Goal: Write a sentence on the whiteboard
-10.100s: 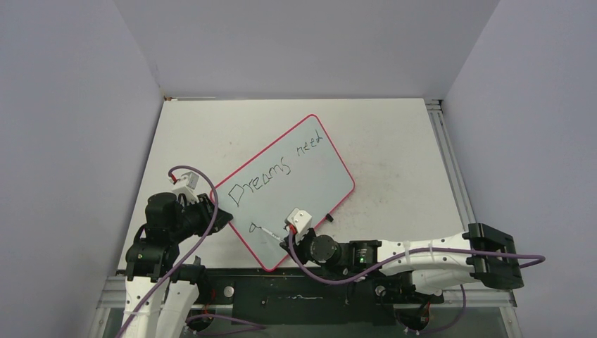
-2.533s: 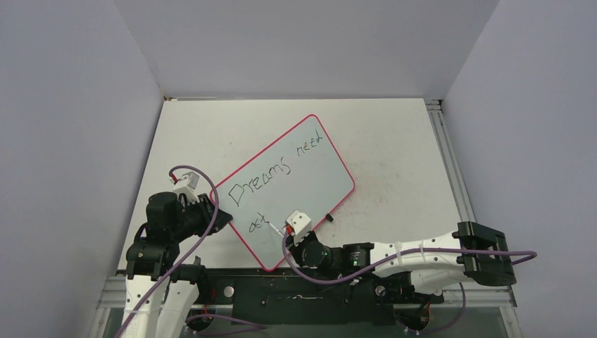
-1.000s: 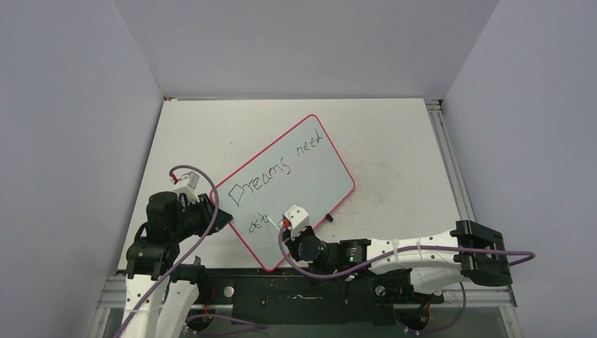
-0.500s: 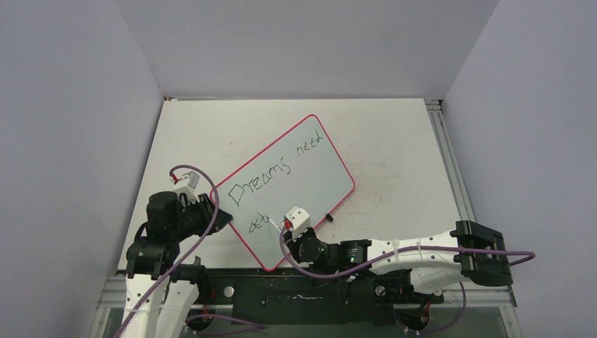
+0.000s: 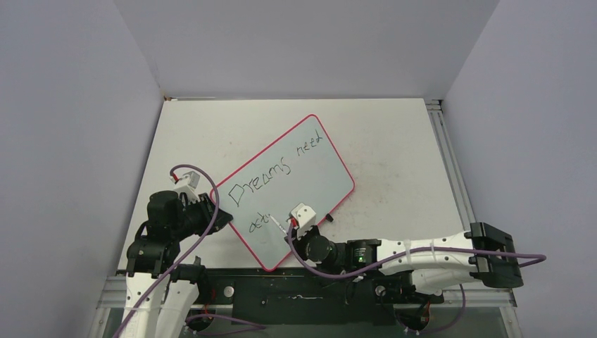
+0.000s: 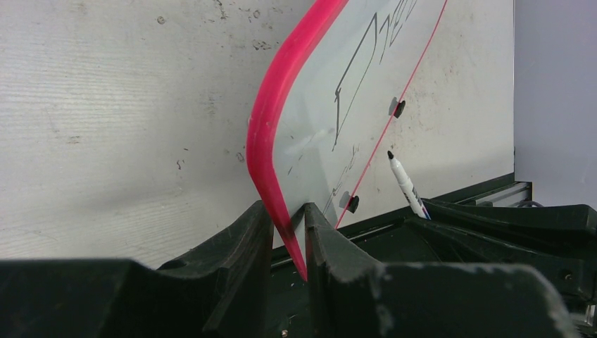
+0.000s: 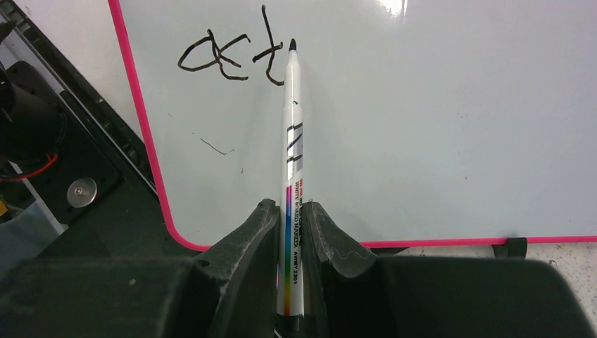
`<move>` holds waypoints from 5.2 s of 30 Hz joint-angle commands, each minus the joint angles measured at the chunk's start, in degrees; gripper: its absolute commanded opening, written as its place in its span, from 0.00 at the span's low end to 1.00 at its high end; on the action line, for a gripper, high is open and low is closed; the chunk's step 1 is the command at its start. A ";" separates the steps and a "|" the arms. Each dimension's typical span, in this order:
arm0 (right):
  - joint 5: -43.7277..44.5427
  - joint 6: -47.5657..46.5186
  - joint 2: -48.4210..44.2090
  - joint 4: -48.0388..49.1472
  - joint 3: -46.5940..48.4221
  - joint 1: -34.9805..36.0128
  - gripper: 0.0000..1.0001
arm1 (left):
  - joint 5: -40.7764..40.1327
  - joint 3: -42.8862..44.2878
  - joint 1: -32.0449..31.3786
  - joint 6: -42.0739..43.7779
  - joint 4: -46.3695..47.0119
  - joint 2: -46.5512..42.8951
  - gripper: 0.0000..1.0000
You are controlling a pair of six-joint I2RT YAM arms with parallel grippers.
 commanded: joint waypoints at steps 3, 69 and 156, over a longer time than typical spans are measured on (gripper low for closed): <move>1.19 -2.33 0.24 2.18 2.64 -0.46 0.05 | 0.13 0.30 0.12 0.71 0.56 0.12 0.22; -6.25 -4.50 -3.25 2.72 0.36 -5.27 0.05 | 0.53 0.06 0.55 0.70 0.88 1.15 0.21; -6.93 -3.49 3.25 1.81 1.49 -8.32 0.05 | 1.21 -0.01 0.64 0.83 0.99 1.63 0.21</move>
